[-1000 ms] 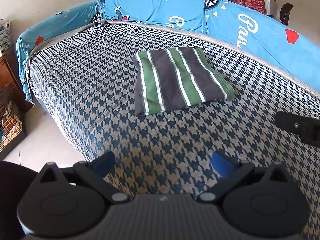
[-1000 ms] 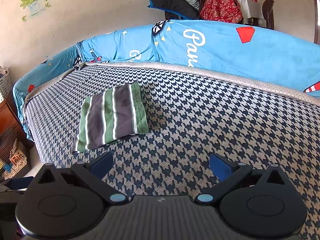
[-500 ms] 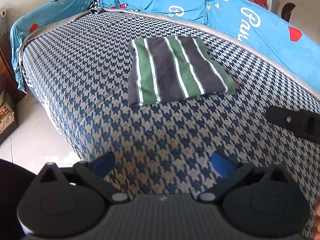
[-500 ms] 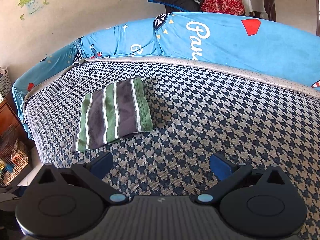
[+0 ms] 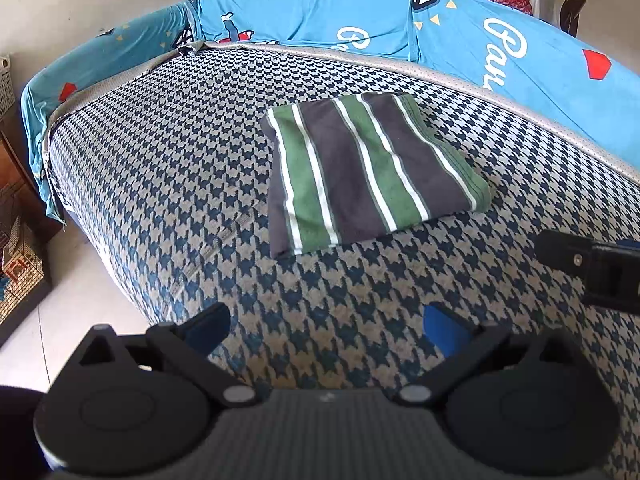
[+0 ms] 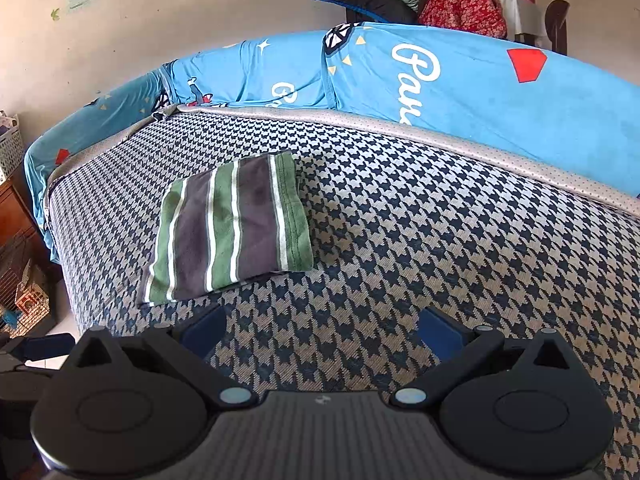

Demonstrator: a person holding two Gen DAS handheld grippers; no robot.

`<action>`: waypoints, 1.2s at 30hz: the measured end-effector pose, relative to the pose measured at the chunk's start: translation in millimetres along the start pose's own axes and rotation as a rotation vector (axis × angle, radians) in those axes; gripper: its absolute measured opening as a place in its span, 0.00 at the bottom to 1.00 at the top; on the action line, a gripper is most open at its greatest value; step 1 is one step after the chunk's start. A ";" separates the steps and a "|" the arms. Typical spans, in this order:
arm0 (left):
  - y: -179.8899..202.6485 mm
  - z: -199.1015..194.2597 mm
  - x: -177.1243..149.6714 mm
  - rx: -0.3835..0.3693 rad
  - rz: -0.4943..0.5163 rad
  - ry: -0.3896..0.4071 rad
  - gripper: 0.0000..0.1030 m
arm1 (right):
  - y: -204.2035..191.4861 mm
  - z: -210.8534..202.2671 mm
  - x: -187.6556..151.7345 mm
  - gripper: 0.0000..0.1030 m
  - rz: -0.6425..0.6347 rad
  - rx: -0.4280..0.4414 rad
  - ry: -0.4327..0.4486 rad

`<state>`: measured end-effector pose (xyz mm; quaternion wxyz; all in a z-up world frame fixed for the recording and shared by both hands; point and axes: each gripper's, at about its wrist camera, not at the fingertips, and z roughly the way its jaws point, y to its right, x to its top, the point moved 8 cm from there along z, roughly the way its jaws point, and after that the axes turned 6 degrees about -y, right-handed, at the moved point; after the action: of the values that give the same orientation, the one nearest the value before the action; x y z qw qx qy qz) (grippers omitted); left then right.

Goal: Fold clothes

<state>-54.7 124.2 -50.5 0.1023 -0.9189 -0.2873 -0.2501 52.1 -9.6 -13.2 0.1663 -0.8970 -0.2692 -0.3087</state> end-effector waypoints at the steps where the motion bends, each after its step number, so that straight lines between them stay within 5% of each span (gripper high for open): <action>1: -0.7 1.5 2.0 0.001 0.001 0.000 1.00 | 1.7 1.7 0.7 1.00 0.007 -0.007 -0.002; 36: -5.8 41.4 14.8 -0.001 -0.019 -0.072 1.00 | -1.4 28.3 15.0 1.00 -0.060 -0.039 -0.036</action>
<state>-30.9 149.7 -77.9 0.0890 -0.9246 -0.2992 -0.2182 74.4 10.4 -24.7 0.1345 -0.8970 -0.2930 -0.3024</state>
